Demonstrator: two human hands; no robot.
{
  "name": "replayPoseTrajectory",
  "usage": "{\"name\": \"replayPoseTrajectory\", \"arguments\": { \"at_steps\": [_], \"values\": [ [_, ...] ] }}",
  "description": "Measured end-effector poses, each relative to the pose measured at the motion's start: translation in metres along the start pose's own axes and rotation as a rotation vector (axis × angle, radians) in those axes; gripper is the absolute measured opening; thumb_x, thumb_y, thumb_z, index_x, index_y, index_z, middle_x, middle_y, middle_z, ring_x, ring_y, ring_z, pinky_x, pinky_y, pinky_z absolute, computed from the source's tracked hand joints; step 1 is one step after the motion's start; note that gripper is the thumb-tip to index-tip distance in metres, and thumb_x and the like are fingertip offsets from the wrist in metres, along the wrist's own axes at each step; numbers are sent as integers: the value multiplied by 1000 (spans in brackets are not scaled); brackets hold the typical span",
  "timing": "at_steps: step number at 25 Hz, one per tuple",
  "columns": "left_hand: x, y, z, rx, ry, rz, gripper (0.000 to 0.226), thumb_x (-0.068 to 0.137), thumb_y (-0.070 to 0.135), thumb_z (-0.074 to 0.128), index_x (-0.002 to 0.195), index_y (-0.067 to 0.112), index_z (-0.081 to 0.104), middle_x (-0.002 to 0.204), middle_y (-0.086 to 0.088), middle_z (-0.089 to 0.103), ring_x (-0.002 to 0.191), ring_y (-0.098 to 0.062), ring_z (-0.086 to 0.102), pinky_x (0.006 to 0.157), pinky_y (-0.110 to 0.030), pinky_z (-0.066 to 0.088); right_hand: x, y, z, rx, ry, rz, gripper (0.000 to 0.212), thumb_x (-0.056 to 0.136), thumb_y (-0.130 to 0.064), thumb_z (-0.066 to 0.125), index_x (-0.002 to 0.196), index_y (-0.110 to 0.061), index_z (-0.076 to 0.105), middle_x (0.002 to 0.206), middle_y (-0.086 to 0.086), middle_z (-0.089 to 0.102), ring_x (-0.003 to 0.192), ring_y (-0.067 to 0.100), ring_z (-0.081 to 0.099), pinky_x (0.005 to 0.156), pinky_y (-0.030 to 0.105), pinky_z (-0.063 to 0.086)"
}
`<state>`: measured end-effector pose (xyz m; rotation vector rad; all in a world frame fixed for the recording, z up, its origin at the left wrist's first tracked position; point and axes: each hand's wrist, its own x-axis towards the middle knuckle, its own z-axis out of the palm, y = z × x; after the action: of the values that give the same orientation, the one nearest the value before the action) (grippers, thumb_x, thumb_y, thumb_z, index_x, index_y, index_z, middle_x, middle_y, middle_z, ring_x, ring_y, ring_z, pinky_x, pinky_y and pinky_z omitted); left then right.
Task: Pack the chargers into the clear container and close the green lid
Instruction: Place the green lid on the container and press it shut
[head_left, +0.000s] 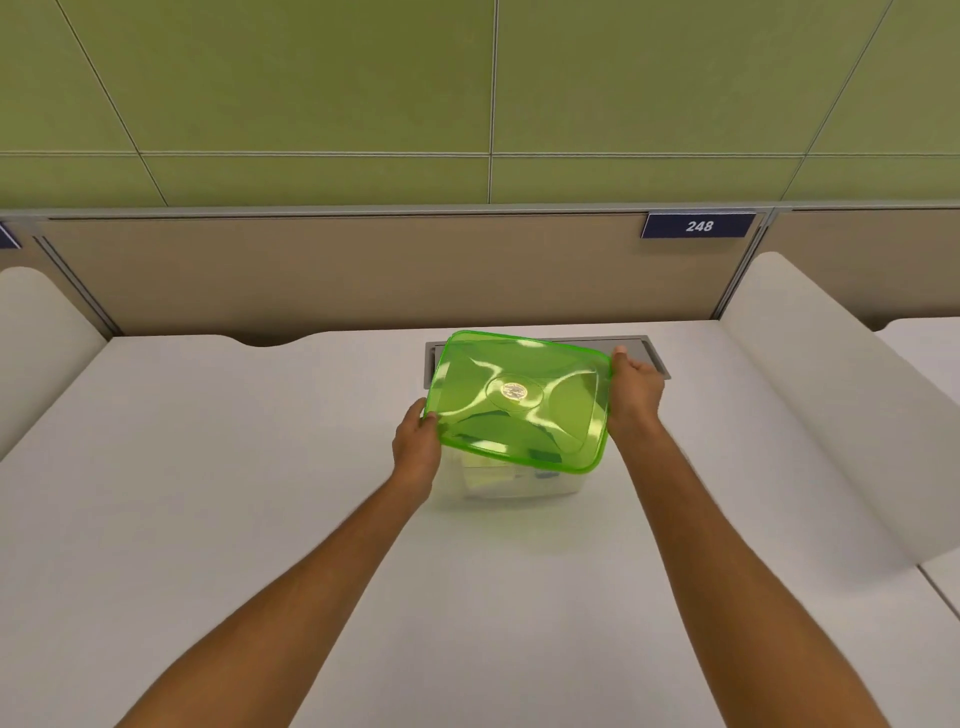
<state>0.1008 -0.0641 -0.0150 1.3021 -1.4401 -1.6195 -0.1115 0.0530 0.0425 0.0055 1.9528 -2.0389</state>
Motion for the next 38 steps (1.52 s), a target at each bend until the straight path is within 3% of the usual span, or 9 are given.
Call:
{"name": "replayPoseTrajectory", "arguments": {
  "at_steps": [3,6,8,11,19,25,29,33,38],
  "values": [
    [-2,-5,1,79,50,61,29,94,12,38,98,25,64,95,-1,64,92,-26,55,78,-32,42,7,5,4,-97,-196,-43,18,95,-29,56,97,-14,66,92,8,65,76,18,61,73,35,54],
    [-4,-10,3,155,83,87,29,96,16,39,106,20,65,93,1,62,89,-25,52,75,-30,38,15,17,2,-298,-302,-89,45,95,-29,56,136,-11,51,133,9,59,120,25,57,106,45,44],
    [-8,-15,4,200,85,138,28,97,16,39,110,19,64,92,3,61,87,-24,53,74,-31,38,20,25,0,-415,-330,-143,50,95,-28,55,142,-13,45,141,9,53,128,24,51,111,41,39],
    [-15,-26,4,232,63,176,31,97,15,40,118,25,61,93,4,64,86,-22,55,72,-28,36,28,36,-3,-573,-360,-159,51,96,-31,53,144,-19,42,144,9,49,127,26,50,103,30,39],
    [-14,-43,4,295,26,124,40,98,25,48,138,18,48,131,-11,60,122,-29,54,94,-27,39,39,63,-9,-777,-386,-149,50,99,-34,46,146,-19,38,143,16,50,129,35,47,106,41,39],
    [-14,-58,1,297,-2,95,41,99,23,47,139,17,46,135,-11,57,125,-27,52,103,-33,40,42,76,-9,-830,-372,-179,50,100,-34,43,147,-20,35,139,19,53,126,38,49,103,41,40],
    [-10,-61,-3,239,-12,80,40,95,22,54,135,16,52,130,-9,62,121,-23,56,103,-32,42,43,82,-4,-904,-344,-227,51,100,-33,41,148,-20,31,137,22,52,124,40,50,100,43,40],
    [4,-53,-3,251,17,101,32,90,21,62,121,13,60,118,-9,67,111,-26,60,91,-31,46,42,84,0,-990,-300,-227,50,100,-36,35,148,-25,29,130,23,50,118,42,51,96,47,42],
    [46,-21,18,298,-50,3,45,96,34,50,138,17,45,140,-9,51,124,-26,49,92,-25,34,37,85,1,-1081,-276,-284,49,100,-37,32,147,-25,28,130,22,49,115,44,53,93,48,43]
  ]
}}
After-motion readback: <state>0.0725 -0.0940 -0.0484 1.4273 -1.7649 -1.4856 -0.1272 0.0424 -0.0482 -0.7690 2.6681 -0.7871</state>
